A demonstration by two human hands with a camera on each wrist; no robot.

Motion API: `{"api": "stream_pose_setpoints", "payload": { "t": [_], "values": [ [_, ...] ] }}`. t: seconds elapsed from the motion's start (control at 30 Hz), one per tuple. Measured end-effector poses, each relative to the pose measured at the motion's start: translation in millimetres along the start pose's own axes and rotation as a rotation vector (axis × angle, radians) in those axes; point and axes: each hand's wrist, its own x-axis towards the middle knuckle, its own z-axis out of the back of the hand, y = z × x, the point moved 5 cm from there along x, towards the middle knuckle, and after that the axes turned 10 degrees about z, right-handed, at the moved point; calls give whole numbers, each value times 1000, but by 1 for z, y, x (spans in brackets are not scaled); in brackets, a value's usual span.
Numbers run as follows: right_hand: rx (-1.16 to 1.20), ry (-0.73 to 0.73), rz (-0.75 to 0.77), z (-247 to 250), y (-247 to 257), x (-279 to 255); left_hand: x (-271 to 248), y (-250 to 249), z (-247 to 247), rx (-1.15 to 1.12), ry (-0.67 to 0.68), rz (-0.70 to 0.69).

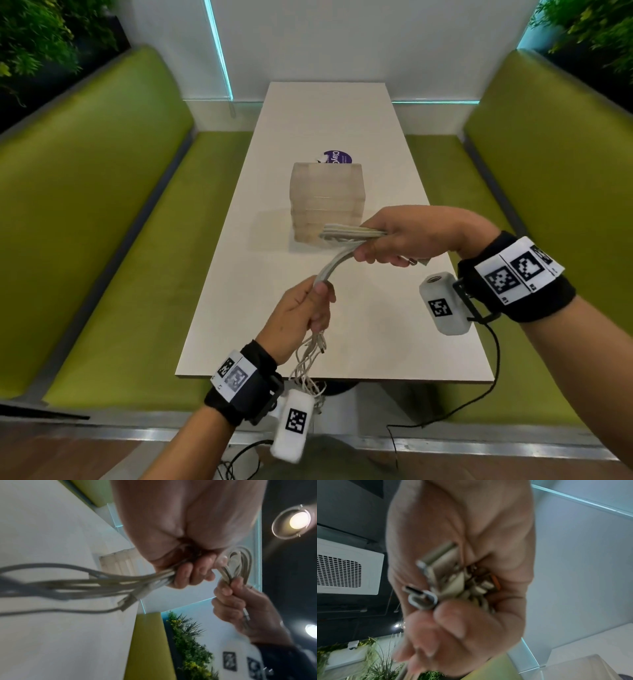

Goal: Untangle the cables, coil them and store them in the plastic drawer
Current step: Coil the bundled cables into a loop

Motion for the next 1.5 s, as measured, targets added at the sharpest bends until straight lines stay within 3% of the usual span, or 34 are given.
{"api": "stream_pose_setpoints", "payload": {
  "t": [0.17,0.3,0.5,0.7,0.9,1.1,1.27,1.5],
  "values": [
    [71,-183,65,-30,-2,15,5,-23,8,-199,-242,-107],
    [59,-294,18,-67,-2,31,8,-28,16,-292,-327,-103],
    [13,-354,-12,-93,-3,42,8,-31,15,-439,-316,-38],
    [256,-457,-1,-99,-4,48,10,-30,19,-485,-291,-52],
    [283,-325,-61,-109,-7,46,6,-37,21,-298,-108,-71],
    [275,-237,74,-116,2,47,5,-45,16,-207,-330,-99],
    [766,-91,223,-127,3,39,7,-43,9,-226,-231,-38],
    [820,-86,333,-132,1,37,6,-46,1,-153,-168,2]
  ]
}}
